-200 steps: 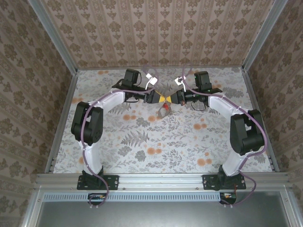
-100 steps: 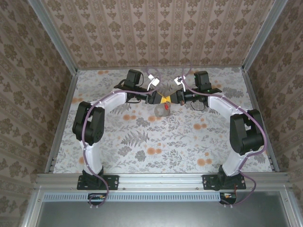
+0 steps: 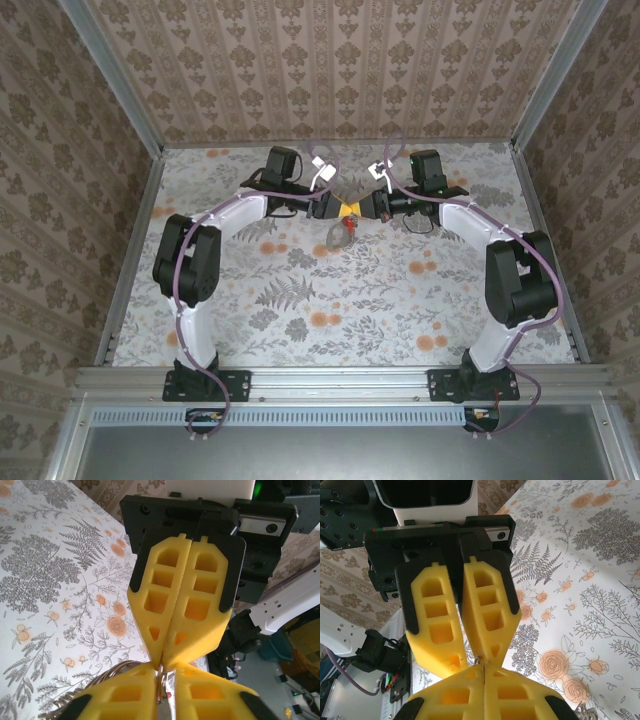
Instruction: Put the keys on the keyring
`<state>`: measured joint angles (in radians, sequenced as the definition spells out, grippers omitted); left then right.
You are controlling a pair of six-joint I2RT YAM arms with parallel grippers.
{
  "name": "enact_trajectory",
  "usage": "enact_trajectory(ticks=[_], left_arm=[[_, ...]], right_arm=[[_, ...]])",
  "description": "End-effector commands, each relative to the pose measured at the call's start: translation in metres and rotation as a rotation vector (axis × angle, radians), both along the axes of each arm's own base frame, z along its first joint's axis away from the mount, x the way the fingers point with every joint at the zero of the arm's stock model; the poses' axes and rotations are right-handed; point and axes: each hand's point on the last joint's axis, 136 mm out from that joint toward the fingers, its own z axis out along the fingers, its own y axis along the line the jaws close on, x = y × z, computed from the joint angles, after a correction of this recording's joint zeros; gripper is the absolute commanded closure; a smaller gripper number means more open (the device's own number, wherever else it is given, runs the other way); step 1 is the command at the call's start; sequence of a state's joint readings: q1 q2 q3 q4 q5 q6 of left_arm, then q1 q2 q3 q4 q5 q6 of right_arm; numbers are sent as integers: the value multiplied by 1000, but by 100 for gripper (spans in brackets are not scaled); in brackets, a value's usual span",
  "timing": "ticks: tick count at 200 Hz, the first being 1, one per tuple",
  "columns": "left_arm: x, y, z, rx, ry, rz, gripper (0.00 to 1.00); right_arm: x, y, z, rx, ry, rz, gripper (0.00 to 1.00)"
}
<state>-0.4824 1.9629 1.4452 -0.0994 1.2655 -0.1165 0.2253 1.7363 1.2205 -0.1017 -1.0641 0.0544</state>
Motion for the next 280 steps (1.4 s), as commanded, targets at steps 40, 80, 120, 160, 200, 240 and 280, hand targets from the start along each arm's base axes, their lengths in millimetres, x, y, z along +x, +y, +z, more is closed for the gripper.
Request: enact_trajectory(ticks=[40, 80, 120, 160, 200, 240, 280], left_arm=[[0, 1, 13, -60, -61, -17, 100], [9, 4, 14, -67, -77, 54, 100], [16, 5, 24, -95, -74, 110, 100], [19, 5, 29, -107, -65, 136, 100], [20, 1, 30, -118, -57, 131, 100], [20, -1, 31, -123, -53, 125, 100], [20, -2, 33, -125, -53, 124, 100]], right_arm=[[2, 6, 0, 23, 17, 15, 94], [12, -16, 19, 92, -14, -111, 61], [5, -28, 7, 130, -36, -226, 56], [-2, -35, -9, 176, -77, -305, 51], [1, -32, -13, 169, -107, -335, 50], [5, -30, -8, 167, -137, -347, 48], [6, -23, -2, 170, -151, -326, 48]])
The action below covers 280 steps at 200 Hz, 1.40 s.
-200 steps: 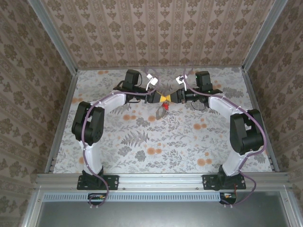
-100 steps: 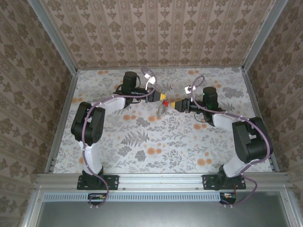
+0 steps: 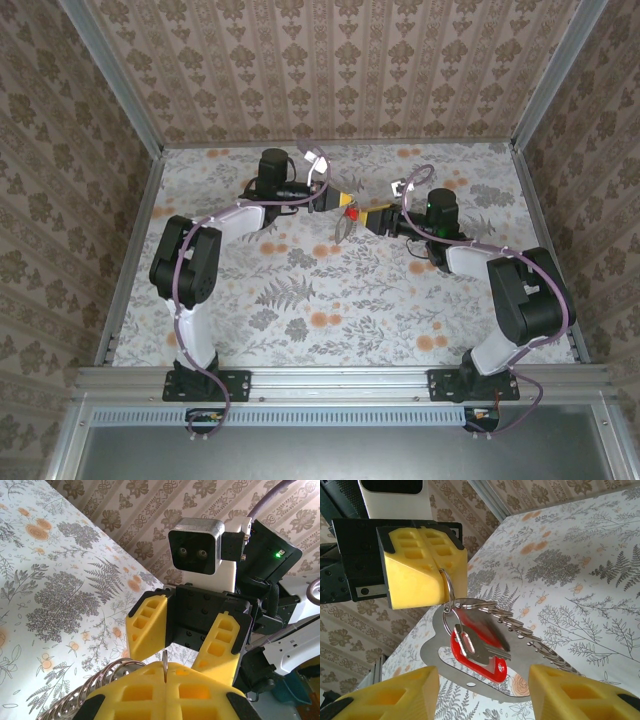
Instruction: Put the keys on the keyring
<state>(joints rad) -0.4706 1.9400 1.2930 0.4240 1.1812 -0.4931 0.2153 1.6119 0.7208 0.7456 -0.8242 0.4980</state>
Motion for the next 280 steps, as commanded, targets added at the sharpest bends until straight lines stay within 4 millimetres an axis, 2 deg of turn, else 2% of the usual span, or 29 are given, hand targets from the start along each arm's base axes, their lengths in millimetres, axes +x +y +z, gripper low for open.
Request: enact_trajectory(ticks=[1, 54, 73, 100, 113, 169, 209, 237, 268, 280], left_arm=[[-5, -1, 22, -40, -56, -21, 100], [-6, -1, 24, -43, -55, -23, 100], [-5, -1, 25, -46, -54, -19, 100], [-2, 1, 26, -48, -55, -1, 100], [0, 3, 26, -48, -55, 9, 100], [2, 4, 28, -64, -60, 19, 100], [2, 4, 29, -78, -59, 24, 100], [1, 4, 28, -77, -57, 26, 100], [1, 4, 28, -79, -54, 32, 100], [2, 4, 28, -80, -52, 37, 100]], right_arm=[[7, 7, 21, 11, -77, 6, 48], [8, 23, 23, 5, -80, 44, 52], [7, 28, 22, 2, -76, 64, 67], [-1, 27, 14, -24, -58, 80, 93], [-6, 25, 8, -41, -47, 79, 100], [-12, 28, -2, -61, -17, 103, 100], [-8, 48, 4, -44, -17, 150, 100], [-5, 53, 10, -21, -23, 157, 100], [-1, 47, 5, -31, -6, 128, 100], [-1, 43, 2, -30, 2, 117, 94]])
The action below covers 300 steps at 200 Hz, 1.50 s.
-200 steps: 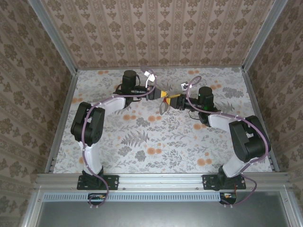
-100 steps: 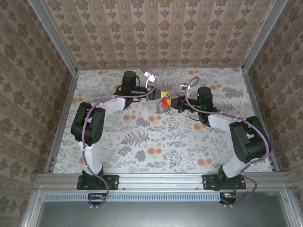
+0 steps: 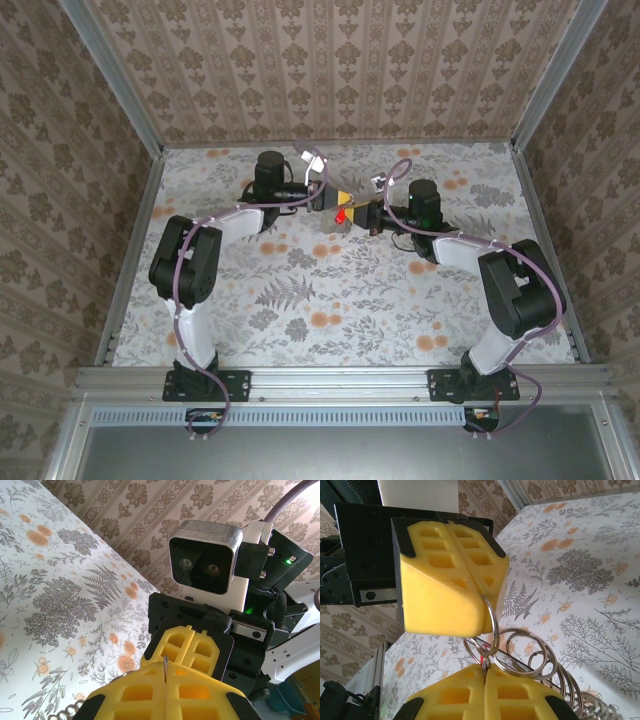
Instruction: Put the keys on the keyring
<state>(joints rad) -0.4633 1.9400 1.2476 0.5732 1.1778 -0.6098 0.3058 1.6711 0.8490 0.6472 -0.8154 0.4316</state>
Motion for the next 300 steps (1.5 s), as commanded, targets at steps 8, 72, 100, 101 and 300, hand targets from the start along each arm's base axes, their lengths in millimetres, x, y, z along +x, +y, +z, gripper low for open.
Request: enact_trajectory(ticks=[8, 72, 100, 101, 300], left_arm=[[1, 1, 25, -43, -72, 27, 100], [22, 17, 36, -109, -53, 118, 100], [26, 20, 37, -118, -45, 137, 100], [27, 20, 37, -117, -44, 139, 100], [37, 9, 40, -157, 23, 232, 100]], right_arm=[[-5, 0, -6, 10, 37, 15, 88], [-21, -23, -17, -9, 60, -27, 55], [-14, -39, -12, 8, 43, -98, 52], [-14, -39, -12, 9, 43, -101, 52], [22, -14, 34, 124, -100, -139, 41]])
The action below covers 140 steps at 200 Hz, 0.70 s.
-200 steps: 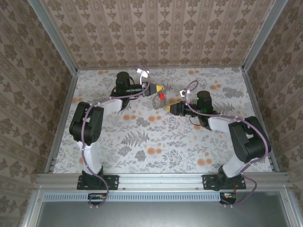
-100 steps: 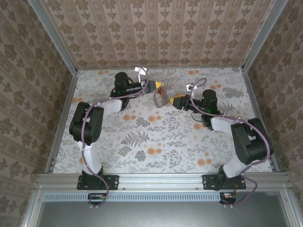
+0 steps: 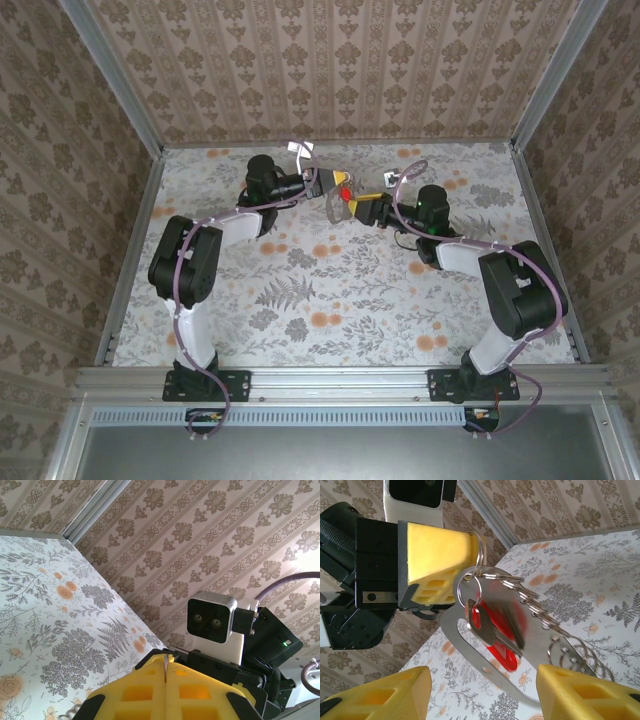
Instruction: Put the keys on the keyring
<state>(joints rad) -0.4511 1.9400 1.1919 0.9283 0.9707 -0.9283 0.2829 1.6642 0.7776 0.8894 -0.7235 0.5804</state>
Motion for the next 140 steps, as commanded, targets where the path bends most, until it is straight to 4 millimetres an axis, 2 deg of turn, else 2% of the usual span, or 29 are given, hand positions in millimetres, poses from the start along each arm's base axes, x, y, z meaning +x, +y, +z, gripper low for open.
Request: enact_trajectory(ticks=[1, 26, 28, 32, 51, 56, 65, 82, 97, 140], left_arm=[[2, 1, 8, -20, -26, 10, 100], [2, 1, 9, -19, -26, 12, 100], [-6, -8, 8, -19, -25, -11, 100], [-8, -10, 8, -18, -25, -16, 100], [-9, -11, 9, -18, -26, -17, 100], [-9, -11, 8, -17, -26, -15, 100], [-9, -12, 8, -16, -26, -15, 100], [-7, -11, 8, -15, -28, -8, 100], [-8, -11, 8, -16, -29, -6, 100], [-7, -12, 8, -17, -31, -3, 100]], right_arm=[[8, 5, 14, 14, -55, -11, 41], [14, 8, 13, 7, -54, -20, 41], [14, 8, 12, 7, -53, -18, 41], [15, 9, 11, 6, -50, -19, 41], [18, 11, 8, 5, -44, -16, 49], [18, 11, 8, 4, -43, -15, 53], [17, 12, 6, 6, -42, -4, 68], [12, 15, 5, 11, -42, 27, 87], [6, 17, 4, 10, -42, 56, 100], [1, 20, -2, 0, -15, 91, 100]])
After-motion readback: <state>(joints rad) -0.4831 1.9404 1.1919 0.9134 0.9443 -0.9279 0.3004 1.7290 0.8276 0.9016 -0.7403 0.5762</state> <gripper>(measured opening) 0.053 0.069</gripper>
